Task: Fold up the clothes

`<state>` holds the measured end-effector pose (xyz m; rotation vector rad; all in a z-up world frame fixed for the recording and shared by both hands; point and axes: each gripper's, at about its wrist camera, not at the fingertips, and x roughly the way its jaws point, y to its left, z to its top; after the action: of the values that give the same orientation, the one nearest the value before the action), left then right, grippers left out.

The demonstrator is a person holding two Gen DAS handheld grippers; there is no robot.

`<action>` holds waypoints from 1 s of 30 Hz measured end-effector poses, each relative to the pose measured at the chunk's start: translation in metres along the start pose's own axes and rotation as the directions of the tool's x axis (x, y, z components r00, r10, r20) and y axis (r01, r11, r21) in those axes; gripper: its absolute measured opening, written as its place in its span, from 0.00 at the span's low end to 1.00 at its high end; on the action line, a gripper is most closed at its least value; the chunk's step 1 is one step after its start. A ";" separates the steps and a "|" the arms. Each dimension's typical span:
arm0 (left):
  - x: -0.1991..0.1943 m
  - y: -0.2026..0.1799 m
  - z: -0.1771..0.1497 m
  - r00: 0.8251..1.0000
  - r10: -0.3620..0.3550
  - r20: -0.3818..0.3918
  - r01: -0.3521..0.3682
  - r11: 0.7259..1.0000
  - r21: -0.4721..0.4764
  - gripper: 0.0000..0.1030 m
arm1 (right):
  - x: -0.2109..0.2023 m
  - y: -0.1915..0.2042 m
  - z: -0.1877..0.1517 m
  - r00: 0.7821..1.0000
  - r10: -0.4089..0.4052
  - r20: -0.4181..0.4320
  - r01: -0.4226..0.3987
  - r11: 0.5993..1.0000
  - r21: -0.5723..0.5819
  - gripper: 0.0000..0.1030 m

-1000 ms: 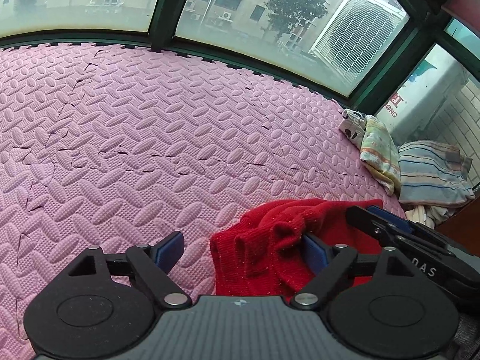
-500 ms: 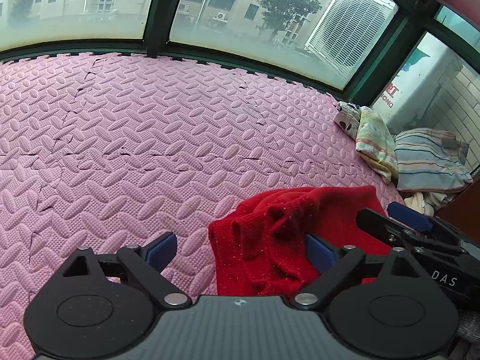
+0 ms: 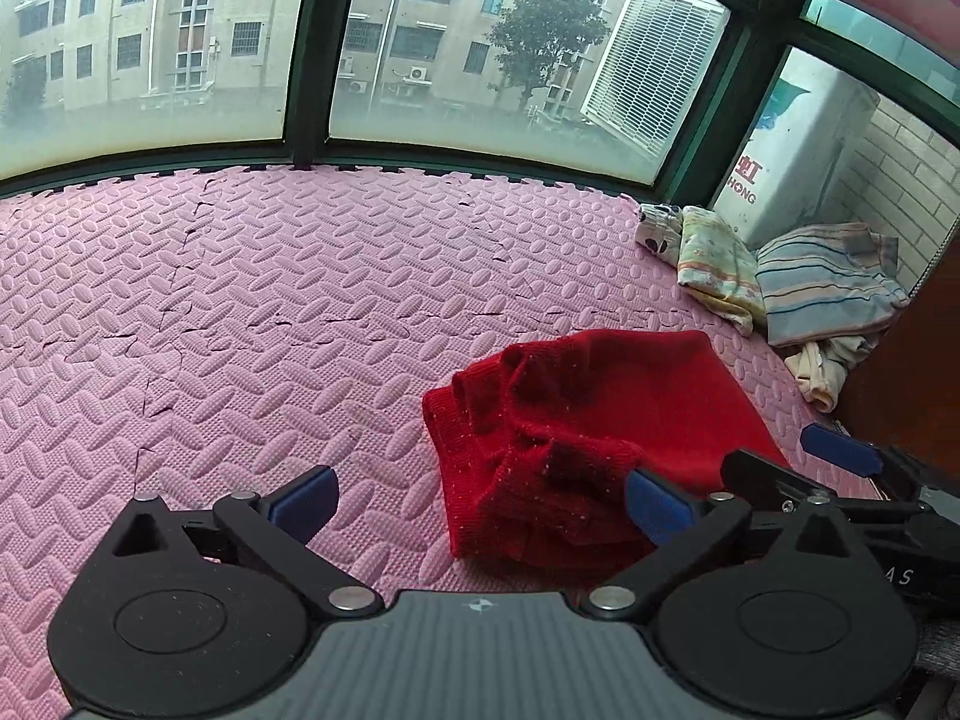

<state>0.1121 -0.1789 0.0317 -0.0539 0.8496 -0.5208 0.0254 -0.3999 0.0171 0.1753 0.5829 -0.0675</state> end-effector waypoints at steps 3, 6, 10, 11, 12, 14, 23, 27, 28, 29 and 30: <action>-0.009 -0.001 -0.007 1.000 -0.004 0.017 0.003 1.000 0.010 1.00 | -0.008 0.004 -0.007 1.000 -0.027 0.003 0.027 1.000 0.005 1.00; -0.019 -0.003 -0.014 0.999 0.003 0.042 -0.004 1.000 0.016 1.00 | -0.015 0.007 -0.014 0.999 -0.042 0.010 0.042 0.999 -0.001 1.00; -0.030 -0.005 -0.022 0.997 0.015 0.070 -0.016 1.000 0.021 1.00 | -0.024 0.017 -0.021 0.997 -0.070 0.024 0.071 0.997 -0.032 1.00; -0.032 -0.006 -0.024 0.997 0.023 0.069 -0.025 0.999 0.023 1.00 | -0.026 0.019 -0.023 0.997 -0.072 0.030 0.074 0.997 -0.039 1.00; -0.033 -0.006 -0.025 0.997 0.031 0.070 -0.033 0.999 0.029 1.00 | -0.028 0.021 -0.024 0.997 -0.074 0.034 0.076 0.996 -0.044 1.00; -0.038 -0.007 -0.030 0.996 0.044 0.077 -0.047 0.998 0.040 1.00 | -0.031 0.026 -0.029 0.996 -0.077 0.036 0.079 0.996 -0.041 1.00; -0.052 -0.006 -0.051 0.997 0.034 0.062 -0.038 0.997 0.066 1.00 | -0.041 0.036 -0.046 0.997 -0.082 0.005 0.082 0.997 0.002 1.00; -0.056 -0.007 -0.058 0.998 0.048 0.050 -0.052 0.996 0.072 1.00 | -0.047 0.042 -0.054 0.995 -0.095 0.001 0.095 0.995 0.018 1.00; -0.057 -0.007 -0.060 0.998 0.050 0.048 -0.054 0.996 0.077 1.00 | -0.049 0.043 -0.056 0.995 -0.096 -0.001 0.096 0.995 0.023 1.00; -0.058 -0.008 -0.062 0.998 0.052 0.047 -0.056 0.995 0.081 1.00 | -0.050 0.043 -0.058 0.995 -0.099 -0.003 0.099 0.995 0.027 1.00; -0.059 -0.008 -0.064 0.998 0.054 0.045 -0.057 0.995 0.087 1.00 | -0.051 0.044 -0.060 0.995 -0.102 -0.006 0.102 0.994 0.031 1.00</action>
<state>0.0300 -0.1489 0.0325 0.0394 0.7834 -0.5029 -0.0444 -0.3448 0.0025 0.1761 0.5954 -0.1755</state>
